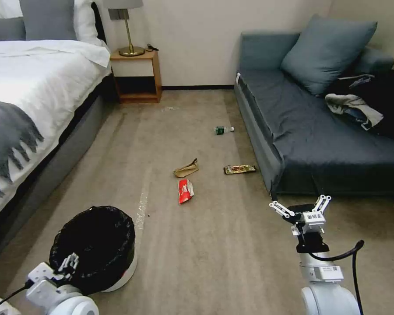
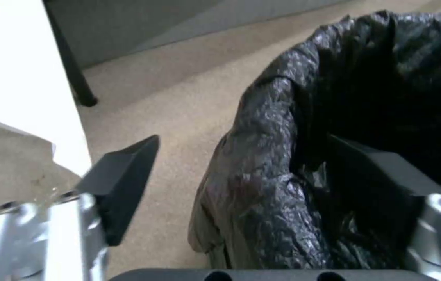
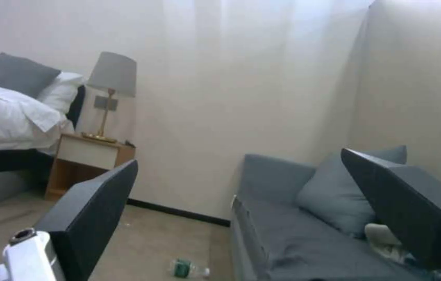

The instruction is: Pick up the trash bin, then pick up the garbage on the floor and place it into the trash bin.

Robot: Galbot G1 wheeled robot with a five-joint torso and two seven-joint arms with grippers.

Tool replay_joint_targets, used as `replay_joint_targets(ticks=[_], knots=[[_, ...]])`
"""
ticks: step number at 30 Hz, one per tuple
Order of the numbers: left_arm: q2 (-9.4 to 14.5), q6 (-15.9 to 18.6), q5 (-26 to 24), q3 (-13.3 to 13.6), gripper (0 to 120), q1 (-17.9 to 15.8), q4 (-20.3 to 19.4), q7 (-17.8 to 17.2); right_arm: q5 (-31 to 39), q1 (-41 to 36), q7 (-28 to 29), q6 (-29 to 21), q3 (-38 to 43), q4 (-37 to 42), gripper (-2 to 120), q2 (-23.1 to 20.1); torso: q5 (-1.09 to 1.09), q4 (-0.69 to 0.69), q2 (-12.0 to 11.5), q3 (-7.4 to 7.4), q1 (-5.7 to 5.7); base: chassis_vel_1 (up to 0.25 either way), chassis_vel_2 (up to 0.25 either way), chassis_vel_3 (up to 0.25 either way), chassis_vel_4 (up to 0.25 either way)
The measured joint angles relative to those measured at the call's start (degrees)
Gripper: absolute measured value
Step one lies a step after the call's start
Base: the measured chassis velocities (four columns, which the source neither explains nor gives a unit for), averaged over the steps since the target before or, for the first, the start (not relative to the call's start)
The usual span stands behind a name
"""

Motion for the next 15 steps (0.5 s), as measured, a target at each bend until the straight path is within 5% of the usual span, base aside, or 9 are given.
replay_joint_targets(ticks=[15], knots=[[-0.9, -1.1, 2.3, 0.5, 26, -1.1, 2.9, 3.1, 0.3, 0.2, 0.0, 1.4, 0.0, -1.6, 100, 0.1, 0.04, 0.0, 0.0, 0.0, 0.0, 0.0, 0.0, 0.0, 0.0]])
